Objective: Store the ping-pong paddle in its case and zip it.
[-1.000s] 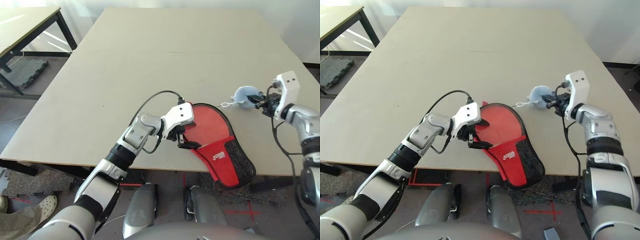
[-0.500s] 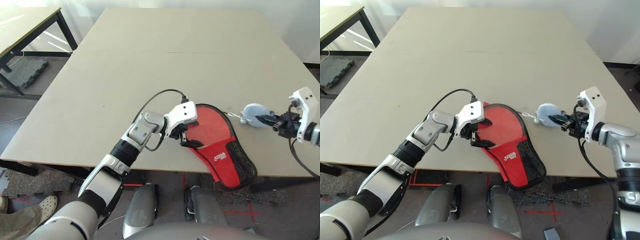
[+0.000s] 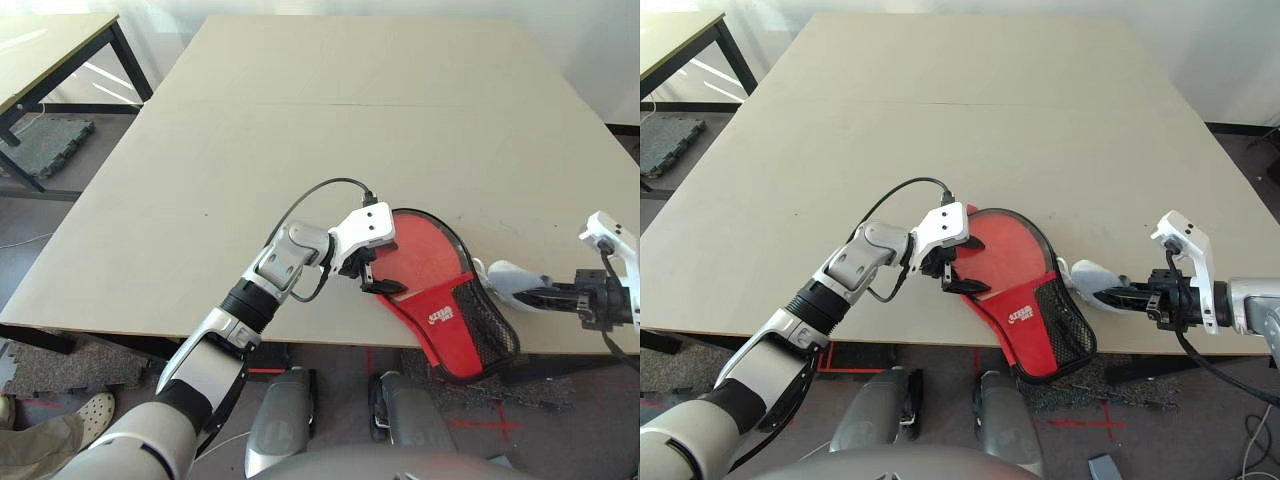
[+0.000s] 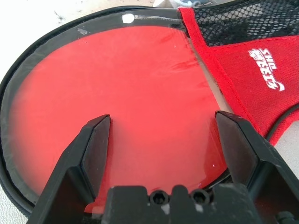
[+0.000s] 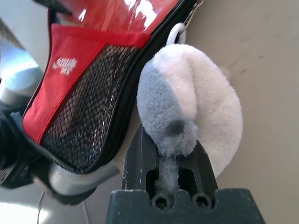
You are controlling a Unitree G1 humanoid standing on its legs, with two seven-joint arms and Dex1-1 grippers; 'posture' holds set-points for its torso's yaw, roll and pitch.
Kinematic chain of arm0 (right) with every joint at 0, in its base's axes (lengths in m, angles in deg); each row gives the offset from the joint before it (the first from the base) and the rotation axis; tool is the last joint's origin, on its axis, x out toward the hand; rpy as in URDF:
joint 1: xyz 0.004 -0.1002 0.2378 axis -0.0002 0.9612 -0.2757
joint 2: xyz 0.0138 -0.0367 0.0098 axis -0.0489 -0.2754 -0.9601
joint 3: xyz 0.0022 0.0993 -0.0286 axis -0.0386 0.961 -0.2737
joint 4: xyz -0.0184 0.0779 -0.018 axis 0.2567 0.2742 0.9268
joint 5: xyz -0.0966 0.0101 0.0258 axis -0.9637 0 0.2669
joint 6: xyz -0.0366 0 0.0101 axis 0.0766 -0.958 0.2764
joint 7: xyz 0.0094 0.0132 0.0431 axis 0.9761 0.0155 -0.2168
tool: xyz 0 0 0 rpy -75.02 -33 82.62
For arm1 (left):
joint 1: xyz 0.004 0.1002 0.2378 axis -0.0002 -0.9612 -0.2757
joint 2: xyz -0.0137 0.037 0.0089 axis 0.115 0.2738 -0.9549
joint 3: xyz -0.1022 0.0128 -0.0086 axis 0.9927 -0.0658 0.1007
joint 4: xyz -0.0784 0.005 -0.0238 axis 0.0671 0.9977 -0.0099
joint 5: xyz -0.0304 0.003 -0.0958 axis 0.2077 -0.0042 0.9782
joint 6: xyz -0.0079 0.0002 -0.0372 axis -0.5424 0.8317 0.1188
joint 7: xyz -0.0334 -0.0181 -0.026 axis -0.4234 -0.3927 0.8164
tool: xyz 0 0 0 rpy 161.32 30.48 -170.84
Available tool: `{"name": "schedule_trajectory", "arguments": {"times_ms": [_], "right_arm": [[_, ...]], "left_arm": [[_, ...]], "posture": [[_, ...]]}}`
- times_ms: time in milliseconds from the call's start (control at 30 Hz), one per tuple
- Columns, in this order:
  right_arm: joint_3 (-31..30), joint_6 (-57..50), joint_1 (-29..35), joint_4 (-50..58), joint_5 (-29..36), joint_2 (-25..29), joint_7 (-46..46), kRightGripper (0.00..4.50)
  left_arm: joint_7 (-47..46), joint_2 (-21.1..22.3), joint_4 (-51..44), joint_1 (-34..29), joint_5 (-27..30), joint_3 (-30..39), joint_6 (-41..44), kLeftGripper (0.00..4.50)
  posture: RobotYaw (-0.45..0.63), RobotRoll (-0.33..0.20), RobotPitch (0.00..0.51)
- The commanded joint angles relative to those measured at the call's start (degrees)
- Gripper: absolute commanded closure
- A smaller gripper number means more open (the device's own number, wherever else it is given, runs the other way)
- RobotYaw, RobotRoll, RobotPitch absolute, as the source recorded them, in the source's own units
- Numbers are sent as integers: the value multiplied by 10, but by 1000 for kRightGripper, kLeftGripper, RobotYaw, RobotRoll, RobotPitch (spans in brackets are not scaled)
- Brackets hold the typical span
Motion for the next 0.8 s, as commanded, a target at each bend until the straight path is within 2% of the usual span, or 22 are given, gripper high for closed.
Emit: {"name": "schedule_trajectory", "arguments": {"times_ms": [33, 167, 533, 700, 800], "right_arm": [[-64, -21, 46, 2, -21, 13, -35, 4422], [-80, 6, 63, -17, -48, 36, -36, 4425], [-65, 51, 86, -87, -69, 69, -41, 4427], [-55, 70, 66, -142, -79, 60, -21, 4428], [-49, 105, 28, -211, -110, 52, 25, 4428]], "left_arm": [[-5, -1, 6, -15, -10, -17, 17, 0], [-7, -1, 10, -14, -11, -15, 17, 0], [-12, -11, 17, -16, -13, -22, 14, 0], [-13, -12, 16, -17, -12, -25, 14, 0], [-12, -11, 14, -18, -12, -27, 15, 0]], "posture": [[36, 0, 128], [35, 0, 128], [21, 0, 133], [23, 0, 132], [23, 0, 131]]}}
